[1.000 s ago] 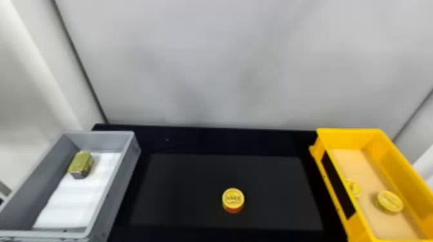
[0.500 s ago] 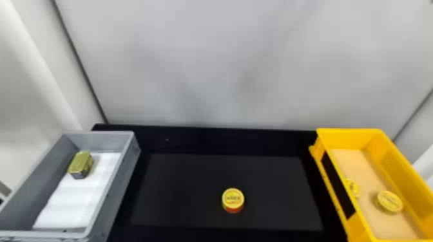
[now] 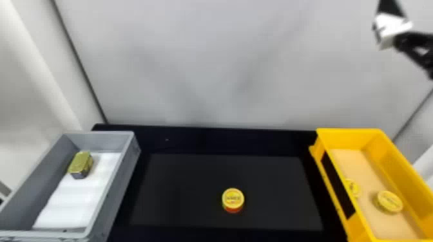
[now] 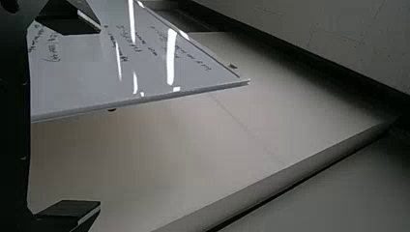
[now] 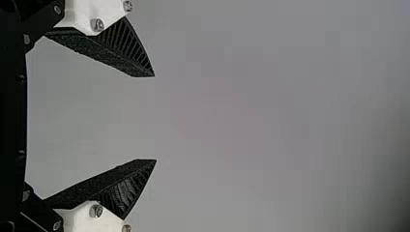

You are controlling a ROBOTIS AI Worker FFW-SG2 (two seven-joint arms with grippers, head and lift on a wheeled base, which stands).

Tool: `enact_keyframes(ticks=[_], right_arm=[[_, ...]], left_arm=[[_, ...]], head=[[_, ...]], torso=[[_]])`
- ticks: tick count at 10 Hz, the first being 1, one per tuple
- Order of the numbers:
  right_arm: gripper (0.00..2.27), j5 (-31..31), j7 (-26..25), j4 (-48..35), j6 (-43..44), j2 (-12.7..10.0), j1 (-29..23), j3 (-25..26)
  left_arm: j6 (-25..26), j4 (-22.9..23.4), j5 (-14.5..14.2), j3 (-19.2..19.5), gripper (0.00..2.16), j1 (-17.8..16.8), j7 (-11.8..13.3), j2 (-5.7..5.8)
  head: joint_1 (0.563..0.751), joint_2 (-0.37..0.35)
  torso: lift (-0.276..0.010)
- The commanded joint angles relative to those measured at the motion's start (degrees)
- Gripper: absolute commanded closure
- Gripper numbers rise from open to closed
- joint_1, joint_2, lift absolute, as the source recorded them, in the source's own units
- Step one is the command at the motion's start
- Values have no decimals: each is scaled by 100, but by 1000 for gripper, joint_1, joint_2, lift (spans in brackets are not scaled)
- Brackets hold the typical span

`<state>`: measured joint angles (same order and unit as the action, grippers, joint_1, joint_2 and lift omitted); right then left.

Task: Pick up the round yellow can and place it in the yellow rectangular box

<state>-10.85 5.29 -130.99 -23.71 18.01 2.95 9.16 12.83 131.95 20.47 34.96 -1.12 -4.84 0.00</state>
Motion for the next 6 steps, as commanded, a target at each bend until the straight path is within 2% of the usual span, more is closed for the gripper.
enact_keyframes(ticks=[1,3,6], right_arm=[[193,-23,52,319,85,106,-242,-433],[196,3,166,653,287,273,-462,-477],[197,258,430,952,445,256,-673,-591]], left_arm=[[1,-21,9,-5,15,-3,18,-15],[1,-38,18,-5,16,-3,36,-15],[1,-56,18,30,16,6,53,-15]], head=[[686,14],[686,14],[686,14]], torso=[[-55],[-55],[-55]])
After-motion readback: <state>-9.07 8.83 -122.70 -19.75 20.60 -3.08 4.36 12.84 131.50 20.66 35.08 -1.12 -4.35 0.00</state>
